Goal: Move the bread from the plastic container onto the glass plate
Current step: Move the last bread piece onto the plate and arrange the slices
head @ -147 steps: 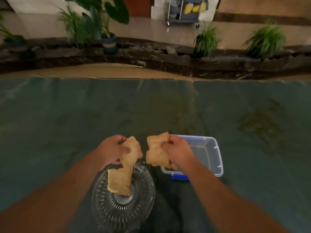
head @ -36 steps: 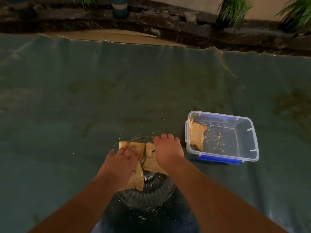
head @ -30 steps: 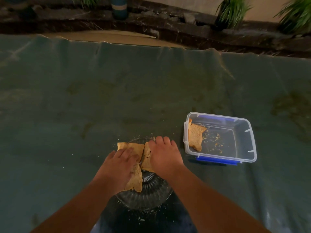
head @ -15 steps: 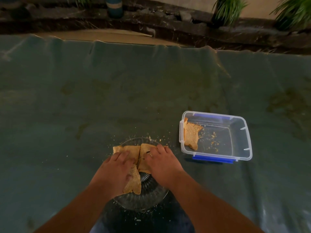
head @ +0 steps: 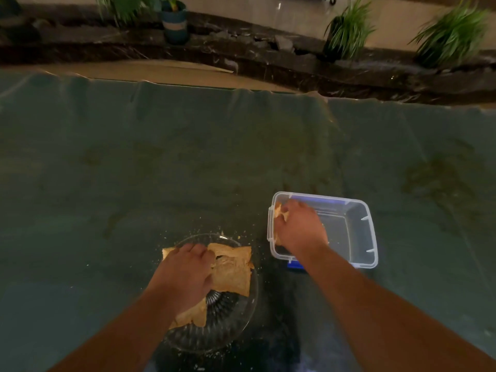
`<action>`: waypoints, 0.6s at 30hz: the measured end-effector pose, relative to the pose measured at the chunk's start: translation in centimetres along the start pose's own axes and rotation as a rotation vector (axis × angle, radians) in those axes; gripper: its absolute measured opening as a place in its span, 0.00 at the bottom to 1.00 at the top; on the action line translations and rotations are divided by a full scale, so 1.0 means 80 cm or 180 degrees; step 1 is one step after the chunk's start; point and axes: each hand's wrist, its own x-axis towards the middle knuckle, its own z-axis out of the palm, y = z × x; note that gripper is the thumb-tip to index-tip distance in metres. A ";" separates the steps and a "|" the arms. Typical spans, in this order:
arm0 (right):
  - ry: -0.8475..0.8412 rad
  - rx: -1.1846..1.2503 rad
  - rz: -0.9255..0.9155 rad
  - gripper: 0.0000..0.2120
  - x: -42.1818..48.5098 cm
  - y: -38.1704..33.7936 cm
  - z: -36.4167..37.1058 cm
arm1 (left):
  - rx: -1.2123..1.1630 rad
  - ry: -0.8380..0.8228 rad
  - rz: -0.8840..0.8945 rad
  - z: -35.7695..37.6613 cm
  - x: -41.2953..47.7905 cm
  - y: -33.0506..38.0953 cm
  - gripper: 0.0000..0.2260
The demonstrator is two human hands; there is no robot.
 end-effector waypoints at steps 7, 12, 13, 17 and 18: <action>-0.1148 0.1188 0.1012 0.25 0.023 0.011 0.018 | -0.0735 0.0302 -0.0102 -0.026 0.054 0.055 0.16; -0.1259 0.1357 0.1003 0.15 0.018 0.017 0.032 | -0.1639 0.0566 -0.0532 -0.056 0.115 0.109 0.12; -0.1322 0.1252 0.0891 0.13 0.016 0.017 0.031 | -0.1707 0.0589 -0.0562 -0.058 0.125 0.120 0.10; -0.1406 0.1104 0.0687 0.11 0.020 0.025 0.030 | -0.1362 0.0500 -0.0701 -0.056 0.154 0.149 0.08; -0.1373 0.1155 0.0646 0.11 0.022 0.029 0.032 | -0.1236 0.0467 -0.0752 -0.056 0.159 0.152 0.08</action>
